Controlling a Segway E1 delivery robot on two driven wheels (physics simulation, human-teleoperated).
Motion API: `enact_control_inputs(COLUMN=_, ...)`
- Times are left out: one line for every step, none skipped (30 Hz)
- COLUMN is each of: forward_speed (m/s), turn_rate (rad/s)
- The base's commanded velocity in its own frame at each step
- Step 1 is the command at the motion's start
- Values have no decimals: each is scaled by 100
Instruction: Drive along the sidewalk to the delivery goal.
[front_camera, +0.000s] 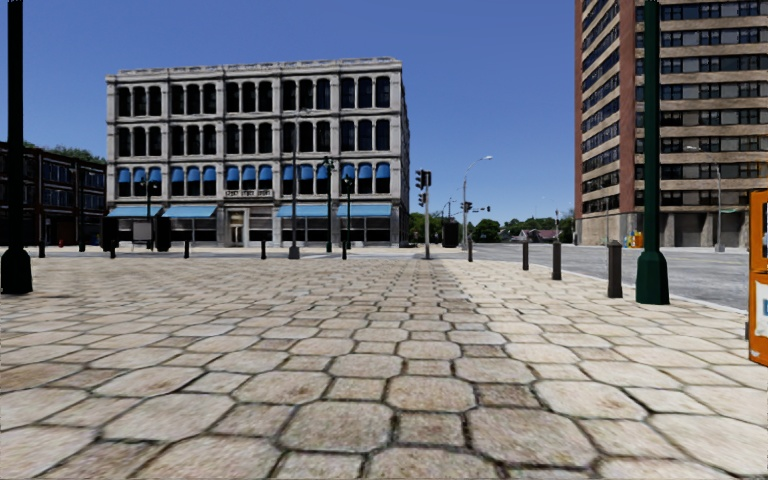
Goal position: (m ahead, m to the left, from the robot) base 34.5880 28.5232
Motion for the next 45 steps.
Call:
enact_control_inputs(forward_speed=200, turn_rate=0)
enact_control_inputs(forward_speed=200, turn_rate=0)
enact_control_inputs(forward_speed=200, turn_rate=0)
enact_control_inputs(forward_speed=200, turn_rate=0)
enact_control_inputs(forward_speed=200, turn_rate=0)
enact_control_inputs(forward_speed=200, turn_rate=0)
enact_control_inputs(forward_speed=200, turn_rate=0)
enact_control_inputs(forward_speed=200, turn_rate=0)
enact_control_inputs(forward_speed=200, turn_rate=0)
enact_control_inputs(forward_speed=200, turn_rate=0)
enact_control_inputs(forward_speed=200, turn_rate=0)
enact_control_inputs(forward_speed=200, turn_rate=0)
enact_control_inputs(forward_speed=200, turn_rate=0)
enact_control_inputs(forward_speed=200, turn_rate=0)
enact_control_inputs(forward_speed=200, turn_rate=0)
enact_control_inputs(forward_speed=200, turn_rate=0)
enact_control_inputs(forward_speed=200, turn_rate=0)
enact_control_inputs(forward_speed=200, turn_rate=0)
enact_control_inputs(forward_speed=200, turn_rate=0)
enact_control_inputs(forward_speed=200, turn_rate=0)
enact_control_inputs(forward_speed=200, turn_rate=0)
enact_control_inputs(forward_speed=200, turn_rate=0)
enact_control_inputs(forward_speed=200, turn_rate=0)
enact_control_inputs(forward_speed=200, turn_rate=0)
enact_control_inputs(forward_speed=200, turn_rate=0)
enact_control_inputs(forward_speed=200, turn_rate=0)
enact_control_inputs(forward_speed=200, turn_rate=0)
enact_control_inputs(forward_speed=200, turn_rate=0)
enact_control_inputs(forward_speed=200, turn_rate=0)
enact_control_inputs(forward_speed=200, turn_rate=0)
enact_control_inputs(forward_speed=200, turn_rate=0)
enact_control_inputs(forward_speed=200, turn_rate=0)
enact_control_inputs(forward_speed=200, turn_rate=0)
enact_control_inputs(forward_speed=200, turn_rate=0)
enact_control_inputs(forward_speed=200, turn_rate=0)
enact_control_inputs(forward_speed=200, turn_rate=0)
enact_control_inputs(forward_speed=200, turn_rate=0)
enact_control_inputs(forward_speed=200, turn_rate=0)
enact_control_inputs(forward_speed=200, turn_rate=0)
enact_control_inputs(forward_speed=200, turn_rate=0)
enact_control_inputs(forward_speed=200, turn_rate=0)
enact_control_inputs(forward_speed=200, turn_rate=0)
enact_control_inputs(forward_speed=200, turn_rate=0)
enact_control_inputs(forward_speed=200, turn_rate=0)
enact_control_inputs(forward_speed=200, turn_rate=0)
